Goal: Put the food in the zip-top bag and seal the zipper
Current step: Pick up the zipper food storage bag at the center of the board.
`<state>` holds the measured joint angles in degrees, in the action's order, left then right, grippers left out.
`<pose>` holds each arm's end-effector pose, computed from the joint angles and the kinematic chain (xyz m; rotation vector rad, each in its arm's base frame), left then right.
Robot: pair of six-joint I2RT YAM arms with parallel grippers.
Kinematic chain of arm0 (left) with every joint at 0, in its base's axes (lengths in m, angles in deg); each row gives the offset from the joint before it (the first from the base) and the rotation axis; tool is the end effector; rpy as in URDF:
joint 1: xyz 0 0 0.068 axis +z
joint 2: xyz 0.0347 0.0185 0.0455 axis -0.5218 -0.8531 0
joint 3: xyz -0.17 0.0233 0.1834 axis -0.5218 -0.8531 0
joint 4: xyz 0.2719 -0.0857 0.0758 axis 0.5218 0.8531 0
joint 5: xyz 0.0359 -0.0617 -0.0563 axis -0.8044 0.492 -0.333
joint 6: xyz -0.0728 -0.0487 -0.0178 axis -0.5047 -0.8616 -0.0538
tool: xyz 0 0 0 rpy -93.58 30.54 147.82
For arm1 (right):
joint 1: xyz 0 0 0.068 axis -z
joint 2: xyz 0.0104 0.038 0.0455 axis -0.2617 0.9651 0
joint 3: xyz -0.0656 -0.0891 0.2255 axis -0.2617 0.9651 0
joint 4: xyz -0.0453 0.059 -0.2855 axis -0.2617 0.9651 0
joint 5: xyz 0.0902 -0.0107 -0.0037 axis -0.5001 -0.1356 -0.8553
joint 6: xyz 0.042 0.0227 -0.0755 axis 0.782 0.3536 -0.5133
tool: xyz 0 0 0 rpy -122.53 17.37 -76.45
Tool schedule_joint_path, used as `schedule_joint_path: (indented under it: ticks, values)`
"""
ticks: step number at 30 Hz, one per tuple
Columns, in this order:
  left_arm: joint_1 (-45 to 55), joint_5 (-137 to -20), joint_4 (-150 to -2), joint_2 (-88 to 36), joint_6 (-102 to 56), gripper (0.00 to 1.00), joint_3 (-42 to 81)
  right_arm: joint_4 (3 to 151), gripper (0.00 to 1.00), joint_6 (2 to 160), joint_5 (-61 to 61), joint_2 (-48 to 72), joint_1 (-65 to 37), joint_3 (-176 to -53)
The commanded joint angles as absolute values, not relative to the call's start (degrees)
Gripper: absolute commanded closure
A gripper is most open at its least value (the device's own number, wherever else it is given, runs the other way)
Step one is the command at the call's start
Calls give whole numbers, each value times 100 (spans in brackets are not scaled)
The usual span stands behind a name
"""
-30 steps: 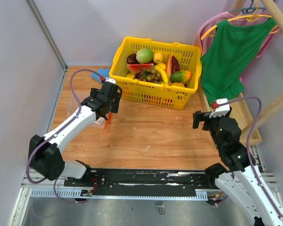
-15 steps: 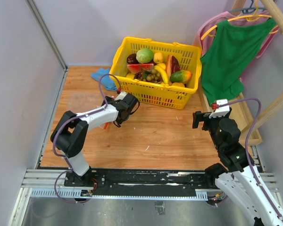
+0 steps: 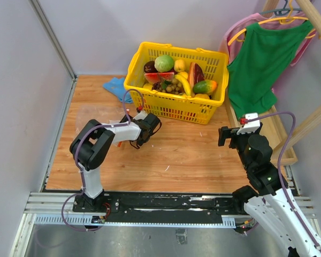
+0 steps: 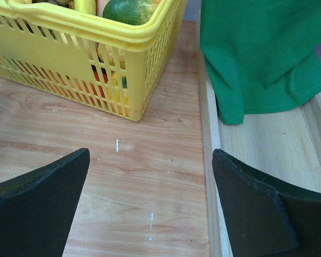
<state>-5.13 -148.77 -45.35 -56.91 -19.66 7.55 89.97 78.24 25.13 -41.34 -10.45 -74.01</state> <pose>0.3270 -0.1552 0.0774 0.3672 2.2290 1.1332 0.2134 0.0762 0.3070 -0.0892 1.6673 0.1371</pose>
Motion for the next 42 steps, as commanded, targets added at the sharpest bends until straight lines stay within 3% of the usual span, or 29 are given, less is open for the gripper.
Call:
schedule_joint_path:
  ticks: [1,16,28,42]
  values:
    - [-556,-15416,-5034,-5809,-1793,41,657,8826,2,7833,2607,-4196,-1128,-7350]
    - [-564,-14701,-3838,-4834,-2674,99,948,8909,2,7775,2052,-4089,-1128,-7513]
    - [-590,-12539,-3066,-3182,-3184,100,1547,8980,1,7970,993,-3472,-1201,-7937]
    - [-590,-10117,-3218,-1610,-4694,100,1446,9252,1,9237,1488,-2179,-2505,-9009]
